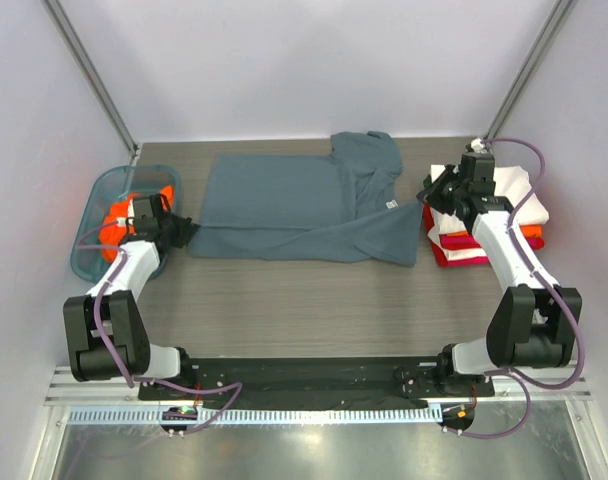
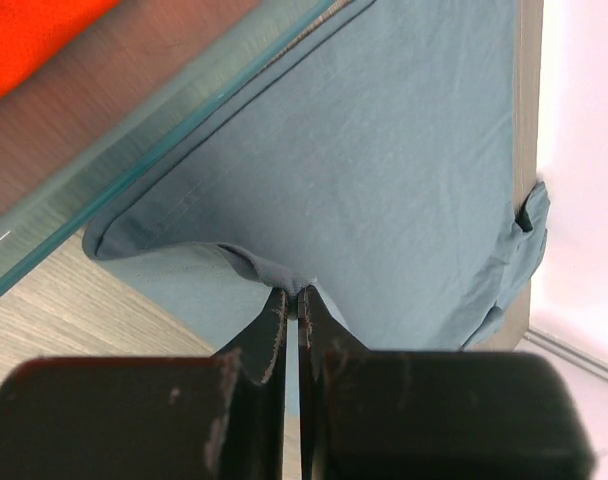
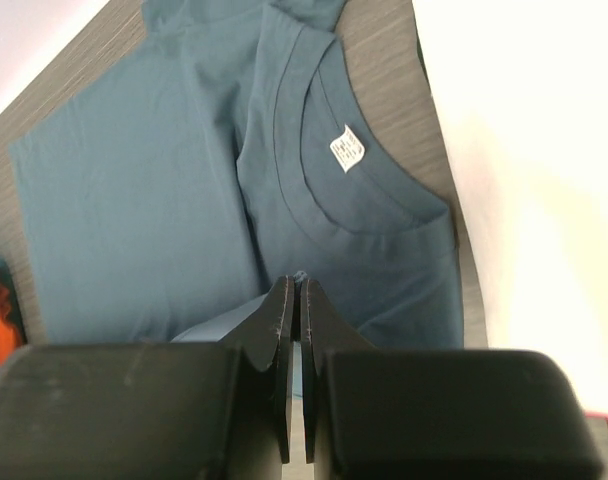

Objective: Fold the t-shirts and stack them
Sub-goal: Fold the tshirt

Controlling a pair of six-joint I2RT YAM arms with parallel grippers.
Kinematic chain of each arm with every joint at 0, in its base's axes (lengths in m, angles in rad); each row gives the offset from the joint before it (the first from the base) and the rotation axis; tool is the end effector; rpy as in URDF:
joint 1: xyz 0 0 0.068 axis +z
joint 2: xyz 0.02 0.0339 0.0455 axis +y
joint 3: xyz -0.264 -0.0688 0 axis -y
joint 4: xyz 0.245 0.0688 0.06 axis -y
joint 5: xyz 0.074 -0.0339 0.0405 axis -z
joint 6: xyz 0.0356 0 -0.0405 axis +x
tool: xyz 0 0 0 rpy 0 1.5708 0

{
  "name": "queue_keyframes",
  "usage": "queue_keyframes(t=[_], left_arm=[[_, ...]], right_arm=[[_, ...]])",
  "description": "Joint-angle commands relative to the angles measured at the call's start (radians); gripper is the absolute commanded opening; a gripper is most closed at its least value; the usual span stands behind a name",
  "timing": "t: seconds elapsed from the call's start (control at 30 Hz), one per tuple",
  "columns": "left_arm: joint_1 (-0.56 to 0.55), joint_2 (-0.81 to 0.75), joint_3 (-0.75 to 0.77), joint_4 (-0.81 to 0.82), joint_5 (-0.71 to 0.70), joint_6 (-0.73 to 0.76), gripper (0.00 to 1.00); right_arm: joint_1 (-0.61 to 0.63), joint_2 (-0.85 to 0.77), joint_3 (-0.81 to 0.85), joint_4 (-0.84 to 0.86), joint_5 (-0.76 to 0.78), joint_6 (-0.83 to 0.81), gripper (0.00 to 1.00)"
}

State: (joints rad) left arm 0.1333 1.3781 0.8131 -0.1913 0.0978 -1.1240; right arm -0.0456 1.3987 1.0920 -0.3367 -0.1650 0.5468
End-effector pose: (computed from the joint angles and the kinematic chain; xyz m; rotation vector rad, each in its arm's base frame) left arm 0.2860 0.0348 0.2170 -1.3718 1.9731 -0.5961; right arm 0.3137 -0.0085 0.2914 0.5655 2.1703 0.4574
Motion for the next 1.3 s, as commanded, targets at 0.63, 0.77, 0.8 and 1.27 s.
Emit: queue_keyframes(t=[0.63, 0.77, 0.8, 1.27], left_arm=[[-0.018, 0.102, 0.074, 0.066, -0.050, -0.025, 0.00], [-0.021, 0.108, 0.072, 0.067, -0.056, -0.023, 0.00], [-0.023, 0.107, 0.072, 0.067, -0.058, -0.022, 0.00], [-0.023, 0.098, 0.035, 0.064, -0.083, -0.016, 0.00]], right_arm=[[0.105, 0.333, 0.356, -0.090, 0.094, -0.152, 0.01], [0.150, 0.367, 0.404, -0.113, 0.130, -0.182, 0.01], [0.154, 0.373, 0.417, -0.114, 0.133, -0.182, 0.01], [0.168, 0.421, 0.532, -0.137, 0.231, -0.219, 0.01]])
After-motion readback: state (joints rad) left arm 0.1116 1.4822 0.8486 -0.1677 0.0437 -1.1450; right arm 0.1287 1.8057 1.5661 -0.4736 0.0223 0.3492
